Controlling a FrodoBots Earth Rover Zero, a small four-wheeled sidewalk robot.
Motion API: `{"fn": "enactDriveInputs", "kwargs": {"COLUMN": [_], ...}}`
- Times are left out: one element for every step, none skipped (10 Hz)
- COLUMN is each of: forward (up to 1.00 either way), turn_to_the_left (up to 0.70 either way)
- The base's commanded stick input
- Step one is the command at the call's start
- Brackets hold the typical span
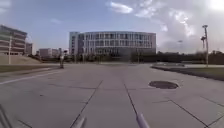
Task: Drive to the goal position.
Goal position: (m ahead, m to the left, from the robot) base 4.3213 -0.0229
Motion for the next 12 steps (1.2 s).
{"fn": "enactDriveInputs", "kwargs": {"forward": [0.7, 0.7, 0.7, 0.7, 0.7, 0.7, 0.7, 0.7, 0.7, 0.7, 0.7, 0.7], "turn_to_the_left": [0.14, 0.14, 0.08, 0.03, 0.0, 0.0, 0.0, 0.0, 0.0, -0.03, -0.1, -0.14]}}
